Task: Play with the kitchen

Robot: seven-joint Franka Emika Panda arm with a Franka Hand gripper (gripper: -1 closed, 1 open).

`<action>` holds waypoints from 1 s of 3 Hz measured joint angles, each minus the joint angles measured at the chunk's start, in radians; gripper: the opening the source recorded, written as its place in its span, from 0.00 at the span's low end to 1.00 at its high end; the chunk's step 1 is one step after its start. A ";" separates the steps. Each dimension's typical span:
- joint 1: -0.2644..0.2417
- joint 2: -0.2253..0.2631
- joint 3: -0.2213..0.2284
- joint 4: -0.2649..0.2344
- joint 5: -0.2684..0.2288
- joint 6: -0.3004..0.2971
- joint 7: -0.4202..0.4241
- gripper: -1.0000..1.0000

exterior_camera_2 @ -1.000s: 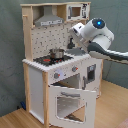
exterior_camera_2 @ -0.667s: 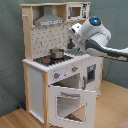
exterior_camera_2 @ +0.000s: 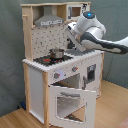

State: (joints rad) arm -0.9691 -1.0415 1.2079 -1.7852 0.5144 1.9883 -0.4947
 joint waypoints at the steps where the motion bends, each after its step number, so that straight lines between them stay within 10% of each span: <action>1: -0.054 0.045 0.036 0.057 0.016 -0.033 0.004 1.00; 3: -0.177 0.132 0.152 0.170 0.045 -0.065 0.014 1.00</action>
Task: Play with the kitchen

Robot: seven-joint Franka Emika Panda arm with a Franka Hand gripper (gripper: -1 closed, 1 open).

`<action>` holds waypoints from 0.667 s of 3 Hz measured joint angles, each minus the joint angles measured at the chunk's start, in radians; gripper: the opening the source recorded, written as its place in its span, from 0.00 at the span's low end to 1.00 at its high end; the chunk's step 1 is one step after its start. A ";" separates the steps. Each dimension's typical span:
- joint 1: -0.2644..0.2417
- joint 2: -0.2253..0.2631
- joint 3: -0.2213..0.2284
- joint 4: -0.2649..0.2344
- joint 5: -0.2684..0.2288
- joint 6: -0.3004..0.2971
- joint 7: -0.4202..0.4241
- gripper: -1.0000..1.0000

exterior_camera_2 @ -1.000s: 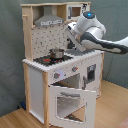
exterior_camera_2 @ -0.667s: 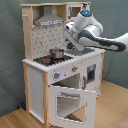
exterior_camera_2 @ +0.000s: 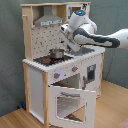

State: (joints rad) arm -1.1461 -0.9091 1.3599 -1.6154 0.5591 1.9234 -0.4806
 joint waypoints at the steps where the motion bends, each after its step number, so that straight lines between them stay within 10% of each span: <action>1: -0.060 0.034 0.060 0.045 0.012 -0.012 0.001 1.00; 2: -0.126 0.065 0.122 0.092 0.023 -0.031 0.001 1.00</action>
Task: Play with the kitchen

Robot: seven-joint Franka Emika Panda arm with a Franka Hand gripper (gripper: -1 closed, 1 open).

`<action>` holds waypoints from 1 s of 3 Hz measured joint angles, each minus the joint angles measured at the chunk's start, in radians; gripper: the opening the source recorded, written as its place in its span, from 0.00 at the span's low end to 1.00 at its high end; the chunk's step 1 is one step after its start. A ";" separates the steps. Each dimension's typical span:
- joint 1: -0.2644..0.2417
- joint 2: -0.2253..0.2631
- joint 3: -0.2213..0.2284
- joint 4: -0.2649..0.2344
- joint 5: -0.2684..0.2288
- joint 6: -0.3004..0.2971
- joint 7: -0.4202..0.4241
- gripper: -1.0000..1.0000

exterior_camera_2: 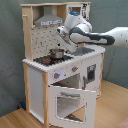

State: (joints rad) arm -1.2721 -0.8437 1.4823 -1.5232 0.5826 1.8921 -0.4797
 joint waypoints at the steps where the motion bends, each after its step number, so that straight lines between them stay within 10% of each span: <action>1: -0.061 0.029 0.056 0.034 0.010 -0.045 -0.002 1.00; 3: -0.152 0.051 0.131 0.067 0.043 -0.195 -0.028 1.00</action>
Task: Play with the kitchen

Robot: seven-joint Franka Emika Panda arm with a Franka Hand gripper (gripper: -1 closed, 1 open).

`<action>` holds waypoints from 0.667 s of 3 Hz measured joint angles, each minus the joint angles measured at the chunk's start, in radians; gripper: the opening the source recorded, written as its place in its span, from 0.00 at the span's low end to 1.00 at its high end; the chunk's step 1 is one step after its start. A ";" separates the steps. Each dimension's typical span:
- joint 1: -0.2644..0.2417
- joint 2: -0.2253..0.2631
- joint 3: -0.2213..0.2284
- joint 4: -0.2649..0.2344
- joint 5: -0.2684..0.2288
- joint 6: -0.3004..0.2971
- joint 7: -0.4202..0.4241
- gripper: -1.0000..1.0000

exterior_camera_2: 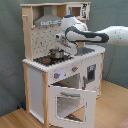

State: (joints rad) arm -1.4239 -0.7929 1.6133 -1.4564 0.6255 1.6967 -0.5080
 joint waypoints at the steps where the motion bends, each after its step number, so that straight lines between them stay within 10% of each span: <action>1: -0.062 0.000 0.056 0.058 0.016 -0.031 0.000 1.00; 2: -0.133 0.001 0.085 0.105 0.016 -0.080 -0.020 1.00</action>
State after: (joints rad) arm -1.5564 -0.7923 1.6980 -1.3510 0.6418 1.6168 -0.5283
